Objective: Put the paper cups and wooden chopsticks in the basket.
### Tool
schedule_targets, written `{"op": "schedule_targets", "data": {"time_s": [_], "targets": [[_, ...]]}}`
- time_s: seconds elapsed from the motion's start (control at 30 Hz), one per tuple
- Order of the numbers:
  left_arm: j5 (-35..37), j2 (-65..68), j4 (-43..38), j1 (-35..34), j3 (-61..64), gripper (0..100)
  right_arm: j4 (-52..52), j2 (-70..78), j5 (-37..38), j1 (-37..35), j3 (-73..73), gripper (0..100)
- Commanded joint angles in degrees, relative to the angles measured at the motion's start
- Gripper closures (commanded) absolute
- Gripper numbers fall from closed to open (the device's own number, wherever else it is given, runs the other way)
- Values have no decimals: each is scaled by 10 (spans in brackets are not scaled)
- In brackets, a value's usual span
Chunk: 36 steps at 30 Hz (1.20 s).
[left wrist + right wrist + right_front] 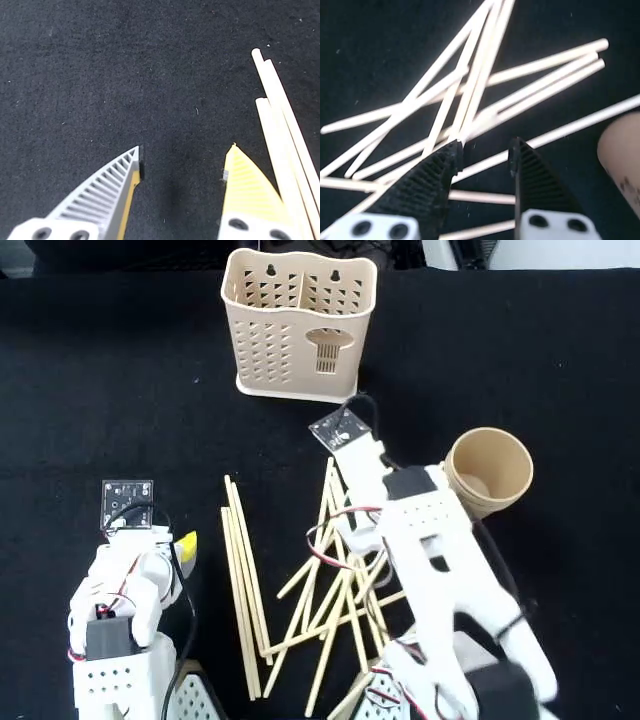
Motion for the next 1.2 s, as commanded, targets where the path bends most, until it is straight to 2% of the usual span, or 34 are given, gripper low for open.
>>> {"op": "schedule_targets", "data": {"time_s": [0.0,0.1,0.23,0.5,0.6,0.77,1.07,1.17], "targets": [[2,-4,1,8,9,725,73,-64,-13,29,-22,825],[2,-4,1,8,9,725,113,-86,47,68,-22,835],[2,-4,2,8,9,725,115,-82,195,149,-21,993],[1,-4,2,8,9,725,157,-22,354,355,-10,986],[1,-4,2,8,9,725,144,22,421,401,22,986],[1,-4,1,8,9,725,103,51,525,413,93,986],[1,-4,1,8,9,725,-35,21,607,411,201,986],[1,-4,1,8,9,725,-74,21,620,382,233,986]]}}
